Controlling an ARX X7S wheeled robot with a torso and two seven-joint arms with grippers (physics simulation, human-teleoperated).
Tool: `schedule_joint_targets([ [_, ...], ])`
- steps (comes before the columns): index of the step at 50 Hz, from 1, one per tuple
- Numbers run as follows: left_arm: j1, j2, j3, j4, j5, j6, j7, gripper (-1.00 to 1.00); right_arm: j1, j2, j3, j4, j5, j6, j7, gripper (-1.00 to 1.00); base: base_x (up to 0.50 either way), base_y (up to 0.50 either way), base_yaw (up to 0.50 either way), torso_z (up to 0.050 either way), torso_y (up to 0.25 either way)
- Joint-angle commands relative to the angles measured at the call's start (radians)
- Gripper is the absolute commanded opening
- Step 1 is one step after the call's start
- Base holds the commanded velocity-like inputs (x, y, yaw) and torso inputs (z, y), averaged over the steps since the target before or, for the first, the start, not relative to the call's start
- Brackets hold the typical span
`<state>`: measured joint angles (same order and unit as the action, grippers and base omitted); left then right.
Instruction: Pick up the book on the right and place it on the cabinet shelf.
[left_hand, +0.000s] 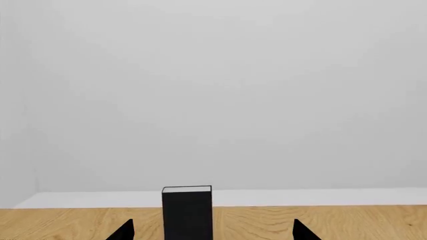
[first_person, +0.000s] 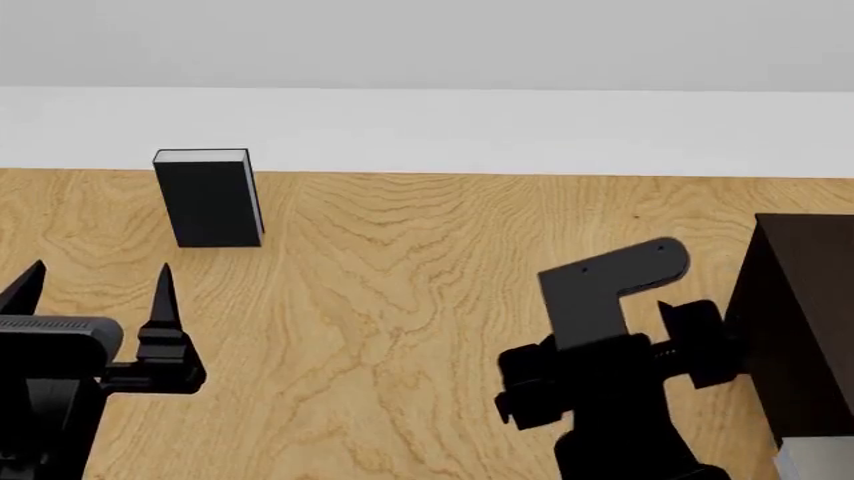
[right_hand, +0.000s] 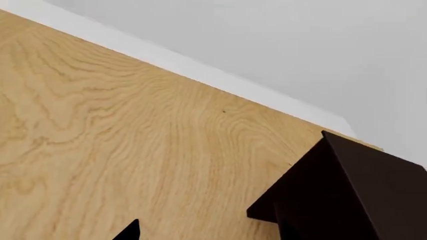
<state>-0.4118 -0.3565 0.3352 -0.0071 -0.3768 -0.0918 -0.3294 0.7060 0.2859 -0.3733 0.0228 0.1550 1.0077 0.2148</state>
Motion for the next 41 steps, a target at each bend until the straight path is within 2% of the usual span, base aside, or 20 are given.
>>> schedule_joint_targets([
  [1, 0.004, 0.005, 0.002, -0.004, -0.001, 0.01, -0.002, 1.0, -0.058, 0.007, 0.02, -0.159, 0.014, 0.038, 0.029, 1.0, 0.0, 0.0, 0.0, 0.0, 0.0],
  [16, 0.025, -0.018, -0.016, 0.103, -0.034, -0.025, -0.03, 1.0, -0.064, -0.002, 0.017, -0.343, 0.012, 0.111, 0.072, 1.0, 0.0, 0.0, 0.0, 0.0, 0.0],
  [41, 0.056, -0.028, -0.085, 0.189, -0.093, 0.044, -0.043, 1.0, -0.093, 0.003, 0.04, -0.557, -0.004, 0.093, 0.132, 1.0, 0.0, 0.0, 0.0, 0.0, 0.0],
])
